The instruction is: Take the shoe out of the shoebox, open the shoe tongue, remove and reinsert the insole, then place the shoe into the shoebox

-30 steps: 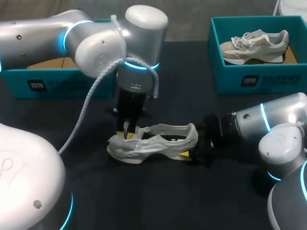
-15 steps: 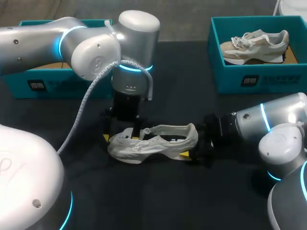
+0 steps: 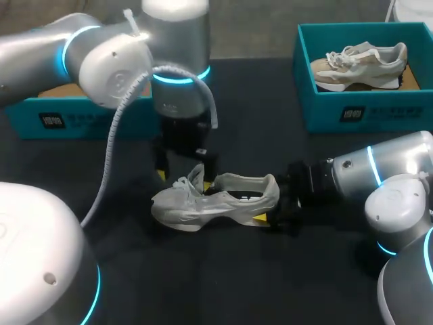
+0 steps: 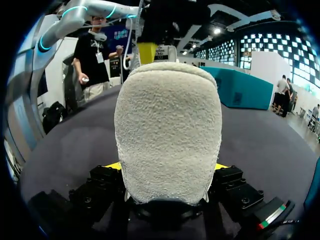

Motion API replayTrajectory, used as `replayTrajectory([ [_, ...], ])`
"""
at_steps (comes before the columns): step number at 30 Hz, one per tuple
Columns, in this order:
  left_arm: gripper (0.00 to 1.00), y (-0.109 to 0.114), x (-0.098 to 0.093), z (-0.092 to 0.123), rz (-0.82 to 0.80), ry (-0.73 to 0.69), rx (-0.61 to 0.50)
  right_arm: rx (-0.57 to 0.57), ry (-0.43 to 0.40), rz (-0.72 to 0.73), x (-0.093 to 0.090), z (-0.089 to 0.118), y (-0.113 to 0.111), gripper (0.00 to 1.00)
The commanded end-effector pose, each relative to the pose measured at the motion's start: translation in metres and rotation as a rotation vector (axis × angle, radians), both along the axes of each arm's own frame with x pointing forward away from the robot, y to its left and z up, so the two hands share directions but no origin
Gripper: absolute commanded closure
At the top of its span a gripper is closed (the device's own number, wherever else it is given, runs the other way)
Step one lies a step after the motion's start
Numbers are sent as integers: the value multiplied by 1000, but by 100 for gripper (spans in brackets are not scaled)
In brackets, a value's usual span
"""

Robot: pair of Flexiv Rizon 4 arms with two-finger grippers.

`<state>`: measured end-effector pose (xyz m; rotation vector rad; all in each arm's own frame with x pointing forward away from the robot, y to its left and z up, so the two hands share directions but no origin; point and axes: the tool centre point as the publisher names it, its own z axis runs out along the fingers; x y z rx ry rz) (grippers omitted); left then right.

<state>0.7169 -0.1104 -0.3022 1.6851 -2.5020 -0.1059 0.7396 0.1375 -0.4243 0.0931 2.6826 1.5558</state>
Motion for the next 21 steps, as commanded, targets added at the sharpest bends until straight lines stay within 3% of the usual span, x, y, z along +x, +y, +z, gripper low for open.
replayTrajectory([
  [1, 25, -12, 4, 21, -369, -10, -189, -5, 1, -1, -3, -2, 1, 100],
  [2, 65, -18, 4, 23, -430, -13, -201, -5, 1, -1, -3, -2, 1, 100],
  [3, 89, -25, 6, 25, -483, -4, -215, -5, 1, -1, -3, -2, 1, 100],
  [4, 100, -30, 7, 25, -559, 4, -223, -5, 1, -1, -3, -2, 1, 100],
  [11, 100, -56, 8, 35, -978, 7, -292, -5, 1, -1, -3, -2, 1, 100],
  [21, 100, -56, 8, 35, -978, 7, -292, -5, 1, -1, -3, -2, 1, 100],
])
